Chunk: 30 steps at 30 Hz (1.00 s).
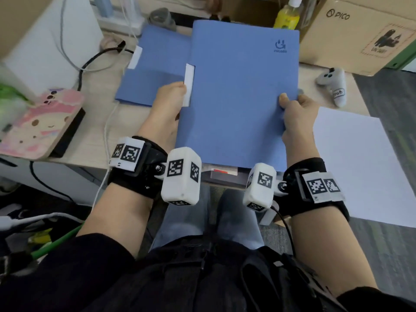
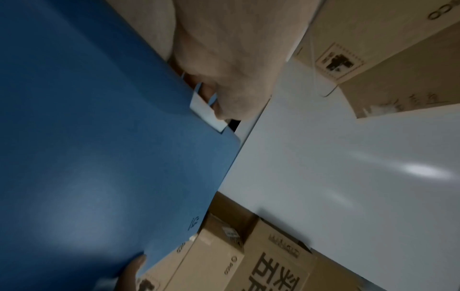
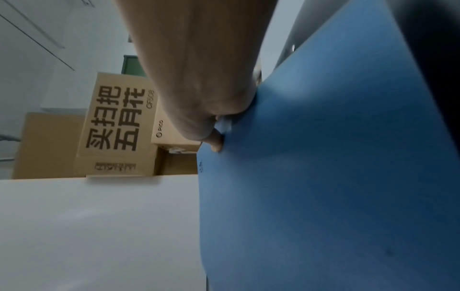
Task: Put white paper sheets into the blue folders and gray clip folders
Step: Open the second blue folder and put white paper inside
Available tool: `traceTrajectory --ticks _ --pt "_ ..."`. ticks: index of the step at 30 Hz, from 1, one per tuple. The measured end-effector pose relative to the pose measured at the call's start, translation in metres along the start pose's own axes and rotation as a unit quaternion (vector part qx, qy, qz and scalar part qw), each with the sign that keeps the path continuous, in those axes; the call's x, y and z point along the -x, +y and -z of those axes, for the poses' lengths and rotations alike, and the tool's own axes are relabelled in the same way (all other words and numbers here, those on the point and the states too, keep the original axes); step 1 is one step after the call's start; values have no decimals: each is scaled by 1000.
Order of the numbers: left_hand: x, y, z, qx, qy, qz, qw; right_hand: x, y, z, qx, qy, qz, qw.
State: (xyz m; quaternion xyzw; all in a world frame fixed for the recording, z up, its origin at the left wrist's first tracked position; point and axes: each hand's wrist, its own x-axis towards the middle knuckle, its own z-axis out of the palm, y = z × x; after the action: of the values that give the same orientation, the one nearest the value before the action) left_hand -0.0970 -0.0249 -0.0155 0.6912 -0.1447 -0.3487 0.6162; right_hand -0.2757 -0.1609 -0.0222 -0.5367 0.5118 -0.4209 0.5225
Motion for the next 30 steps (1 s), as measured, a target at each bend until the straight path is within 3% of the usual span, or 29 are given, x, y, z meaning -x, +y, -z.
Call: traceTrajectory --ticks 6,19,21,30 --pt "-25 -21 42 -58 4 20 998 -3 3 -51 21 -36 -21 999" --pt "-92 -4 85 -109 114 -60 986 -5 -14 -114 73 -159 -31 984" --pt "-152 0 96 -137 128 -43 981 -35 -11 -159 79 -174 -54 980" --pt "-171 -5 100 -217 164 -84 959 -37 -8 -178 132 -212 -75 965"
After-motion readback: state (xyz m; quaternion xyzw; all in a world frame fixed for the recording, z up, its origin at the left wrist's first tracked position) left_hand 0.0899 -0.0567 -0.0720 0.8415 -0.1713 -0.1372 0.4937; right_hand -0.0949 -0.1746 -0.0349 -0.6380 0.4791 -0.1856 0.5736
